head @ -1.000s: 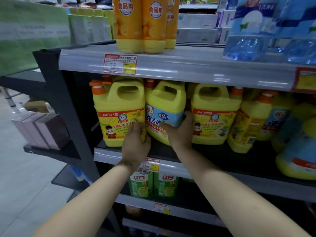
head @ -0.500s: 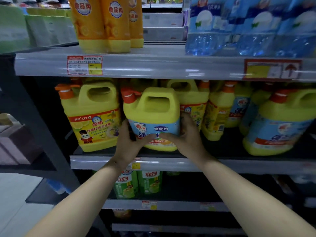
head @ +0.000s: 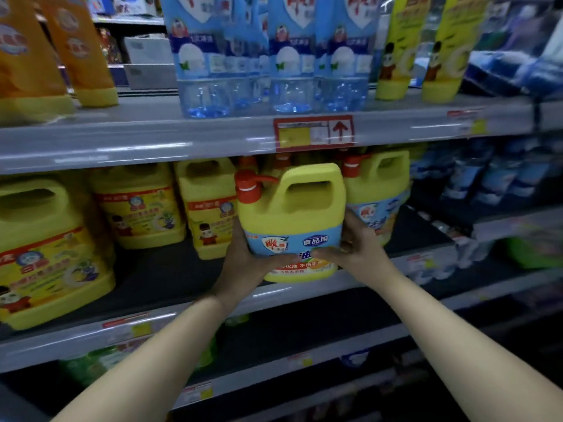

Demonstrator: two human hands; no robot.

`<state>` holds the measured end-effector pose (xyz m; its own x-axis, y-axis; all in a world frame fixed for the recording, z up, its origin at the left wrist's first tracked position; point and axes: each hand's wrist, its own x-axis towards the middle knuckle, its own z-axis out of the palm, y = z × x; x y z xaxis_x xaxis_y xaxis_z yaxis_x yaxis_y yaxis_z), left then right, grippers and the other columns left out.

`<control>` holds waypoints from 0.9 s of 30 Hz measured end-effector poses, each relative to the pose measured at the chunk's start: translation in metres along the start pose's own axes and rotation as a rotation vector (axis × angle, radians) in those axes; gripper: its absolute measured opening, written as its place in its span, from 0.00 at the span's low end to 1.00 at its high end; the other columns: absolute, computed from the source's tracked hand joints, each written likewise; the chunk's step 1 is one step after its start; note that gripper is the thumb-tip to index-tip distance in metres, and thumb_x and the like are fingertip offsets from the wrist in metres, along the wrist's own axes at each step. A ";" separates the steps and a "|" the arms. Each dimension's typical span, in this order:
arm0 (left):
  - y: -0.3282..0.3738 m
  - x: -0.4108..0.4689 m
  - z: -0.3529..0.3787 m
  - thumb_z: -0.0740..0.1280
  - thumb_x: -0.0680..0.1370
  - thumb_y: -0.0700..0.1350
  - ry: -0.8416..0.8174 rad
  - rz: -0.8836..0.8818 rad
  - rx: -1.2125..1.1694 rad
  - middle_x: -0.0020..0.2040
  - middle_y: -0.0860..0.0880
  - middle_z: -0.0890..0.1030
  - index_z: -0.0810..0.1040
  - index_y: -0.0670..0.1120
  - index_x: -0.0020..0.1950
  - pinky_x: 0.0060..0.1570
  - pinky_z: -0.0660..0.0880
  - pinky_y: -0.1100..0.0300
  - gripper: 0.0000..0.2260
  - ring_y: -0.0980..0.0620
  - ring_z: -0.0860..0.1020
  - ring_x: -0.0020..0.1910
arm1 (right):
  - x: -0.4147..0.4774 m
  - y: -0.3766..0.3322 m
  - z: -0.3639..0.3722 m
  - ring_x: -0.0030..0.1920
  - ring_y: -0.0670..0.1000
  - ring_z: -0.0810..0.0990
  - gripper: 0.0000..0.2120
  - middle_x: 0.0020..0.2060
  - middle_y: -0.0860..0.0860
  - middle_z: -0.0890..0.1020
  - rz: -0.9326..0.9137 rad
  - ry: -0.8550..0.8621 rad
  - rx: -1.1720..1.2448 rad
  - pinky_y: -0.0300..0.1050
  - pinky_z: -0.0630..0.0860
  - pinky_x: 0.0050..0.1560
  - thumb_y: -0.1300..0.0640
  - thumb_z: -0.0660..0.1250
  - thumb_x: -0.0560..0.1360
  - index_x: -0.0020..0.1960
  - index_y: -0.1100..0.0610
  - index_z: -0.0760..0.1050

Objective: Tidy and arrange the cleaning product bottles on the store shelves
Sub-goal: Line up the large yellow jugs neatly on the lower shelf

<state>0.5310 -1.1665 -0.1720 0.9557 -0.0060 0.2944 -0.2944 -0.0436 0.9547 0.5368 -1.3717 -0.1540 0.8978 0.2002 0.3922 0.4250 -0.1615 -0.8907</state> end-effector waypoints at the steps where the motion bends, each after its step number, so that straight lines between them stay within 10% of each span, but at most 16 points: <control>1: 0.002 0.002 0.013 0.80 0.60 0.36 -0.036 0.001 0.003 0.56 0.51 0.81 0.65 0.49 0.67 0.45 0.81 0.58 0.40 0.53 0.81 0.55 | -0.004 0.000 -0.016 0.57 0.43 0.80 0.31 0.55 0.45 0.81 0.006 0.011 -0.006 0.36 0.77 0.50 0.68 0.75 0.66 0.66 0.58 0.69; 5: 0.009 0.005 0.065 0.79 0.65 0.38 -0.144 -0.010 0.077 0.59 0.56 0.77 0.63 0.54 0.68 0.49 0.79 0.62 0.38 0.60 0.78 0.56 | -0.019 -0.003 -0.079 0.57 0.49 0.81 0.28 0.54 0.45 0.83 0.030 0.070 -0.067 0.46 0.79 0.51 0.57 0.76 0.65 0.63 0.55 0.73; 18: -0.009 0.020 0.234 0.78 0.68 0.39 -0.112 0.159 0.057 0.61 0.56 0.75 0.65 0.51 0.66 0.57 0.74 0.66 0.32 0.64 0.74 0.60 | -0.034 0.029 -0.248 0.41 0.39 0.81 0.23 0.49 0.49 0.81 0.225 0.053 -0.204 0.35 0.76 0.38 0.70 0.70 0.72 0.64 0.58 0.71; 27: -0.035 0.055 0.303 0.77 0.69 0.40 0.068 0.073 0.151 0.66 0.49 0.70 0.62 0.49 0.70 0.65 0.71 0.52 0.35 0.51 0.70 0.67 | 0.002 0.060 -0.278 0.60 0.49 0.78 0.44 0.60 0.49 0.78 0.294 0.096 -0.195 0.51 0.77 0.59 0.47 0.81 0.57 0.67 0.54 0.64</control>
<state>0.5956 -1.4682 -0.2025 0.9277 0.0529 0.3695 -0.3533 -0.1952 0.9149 0.5963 -1.6494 -0.1423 0.9877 0.0279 0.1540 0.1529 -0.3819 -0.9115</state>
